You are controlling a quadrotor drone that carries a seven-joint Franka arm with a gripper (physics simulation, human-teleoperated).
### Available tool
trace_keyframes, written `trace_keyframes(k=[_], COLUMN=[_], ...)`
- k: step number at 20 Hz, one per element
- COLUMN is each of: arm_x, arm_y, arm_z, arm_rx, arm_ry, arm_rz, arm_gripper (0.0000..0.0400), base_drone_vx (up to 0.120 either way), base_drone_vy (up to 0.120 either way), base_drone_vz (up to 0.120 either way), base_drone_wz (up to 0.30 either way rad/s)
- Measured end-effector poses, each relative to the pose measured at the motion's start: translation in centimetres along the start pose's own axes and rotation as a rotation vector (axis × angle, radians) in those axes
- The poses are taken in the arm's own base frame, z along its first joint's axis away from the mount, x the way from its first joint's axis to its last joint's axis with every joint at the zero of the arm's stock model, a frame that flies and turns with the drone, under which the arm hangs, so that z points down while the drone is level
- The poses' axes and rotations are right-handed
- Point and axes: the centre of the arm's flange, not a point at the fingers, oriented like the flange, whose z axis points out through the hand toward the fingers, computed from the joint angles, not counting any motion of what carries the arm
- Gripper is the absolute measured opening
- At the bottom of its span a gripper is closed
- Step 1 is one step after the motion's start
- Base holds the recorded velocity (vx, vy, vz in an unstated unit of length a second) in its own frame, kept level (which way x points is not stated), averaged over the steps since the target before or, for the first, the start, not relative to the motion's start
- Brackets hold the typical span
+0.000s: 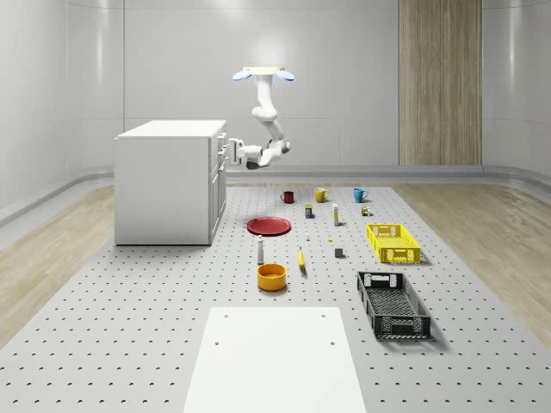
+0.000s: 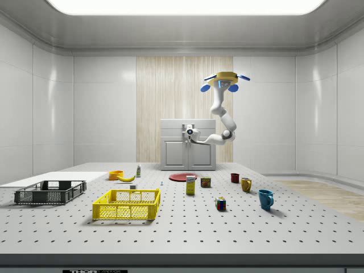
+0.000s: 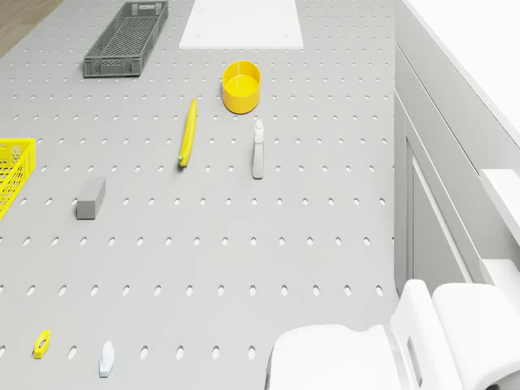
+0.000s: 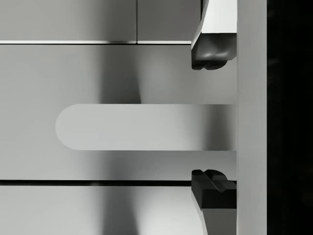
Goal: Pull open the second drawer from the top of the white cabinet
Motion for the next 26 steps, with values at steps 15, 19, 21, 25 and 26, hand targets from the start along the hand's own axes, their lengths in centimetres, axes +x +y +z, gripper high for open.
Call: trace_keyframes(k=[15, 19, 21, 25, 26], arm_x=[-0.2, -0.3, -0.2, -0.1, -0.1], arm_y=[-0.1, -0.2, -0.1, -0.1, -0.1], arm_z=[0.5, 0.3, 0.0, -0.4, -0.5], arm_rx=[-0.006, -0.015, -0.013, -0.012, -0.011], arm_ry=[0.004, 0.011, 0.009, 0.009, 0.008], arm_rz=[0.028, 0.033, 0.022, 0.008, 0.008], arm_gripper=[0.0151, 0.0159, 0.0148, 0.0139, 0.0136], base_drone_vx=[0.0, 0.0, 0.0, 0.0, 0.0], base_drone_vy=[0.0, 0.0, 0.0, 0.0, 0.0], base_drone_vz=[0.0, 0.0, 0.0, 0.0, 0.0], base_drone_wz=[0.0, 0.0, 0.0, 0.0, 0.0])
